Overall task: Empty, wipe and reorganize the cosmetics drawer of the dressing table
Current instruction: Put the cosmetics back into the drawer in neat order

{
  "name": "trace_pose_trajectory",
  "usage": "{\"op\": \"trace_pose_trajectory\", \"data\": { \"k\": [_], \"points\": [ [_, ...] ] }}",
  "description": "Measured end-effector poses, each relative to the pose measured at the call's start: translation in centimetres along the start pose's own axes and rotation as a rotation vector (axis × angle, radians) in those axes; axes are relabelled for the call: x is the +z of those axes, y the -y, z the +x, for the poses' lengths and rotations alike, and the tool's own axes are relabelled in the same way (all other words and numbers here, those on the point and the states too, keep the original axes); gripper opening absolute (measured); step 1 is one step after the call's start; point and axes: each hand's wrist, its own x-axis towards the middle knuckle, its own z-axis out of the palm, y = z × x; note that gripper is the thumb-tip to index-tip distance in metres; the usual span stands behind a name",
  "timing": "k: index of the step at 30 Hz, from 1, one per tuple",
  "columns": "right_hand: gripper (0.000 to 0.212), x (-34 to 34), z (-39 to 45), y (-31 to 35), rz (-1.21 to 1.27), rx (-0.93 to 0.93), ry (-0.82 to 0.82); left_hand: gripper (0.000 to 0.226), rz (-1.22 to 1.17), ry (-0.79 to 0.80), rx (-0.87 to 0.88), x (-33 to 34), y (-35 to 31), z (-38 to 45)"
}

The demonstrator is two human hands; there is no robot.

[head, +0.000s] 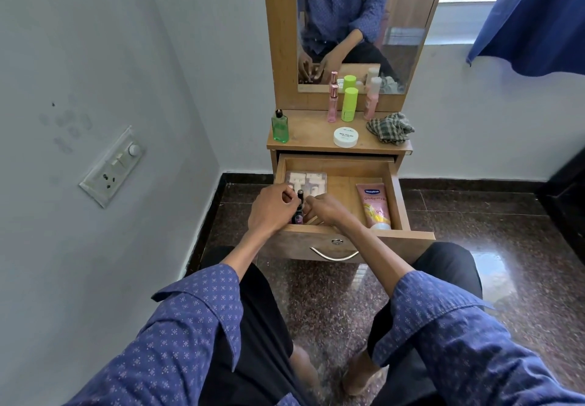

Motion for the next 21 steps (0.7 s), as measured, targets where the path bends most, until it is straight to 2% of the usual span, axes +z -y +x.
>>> {"op": "trace_pose_trajectory", "data": {
  "k": [12, 15, 21],
  "points": [
    [0.049, -0.3, 0.9, -0.4, 0.055, 0.001, -0.006, 0.013, -0.029, -0.041, -0.062, -0.1, -0.1, 0.6],
    [0.041, -1.0, 1.0, -0.1, 0.057, -0.013, -0.059, 0.014, -0.036, -0.087, -0.051, -0.5, -0.1, 1.3],
    [0.031, -5.8, 2.0, 2.0, 0.006, -0.170, -0.239, 0.011, -0.035, -0.241, -0.014, -1.8, -2.1, 3.9]
  ]
}}
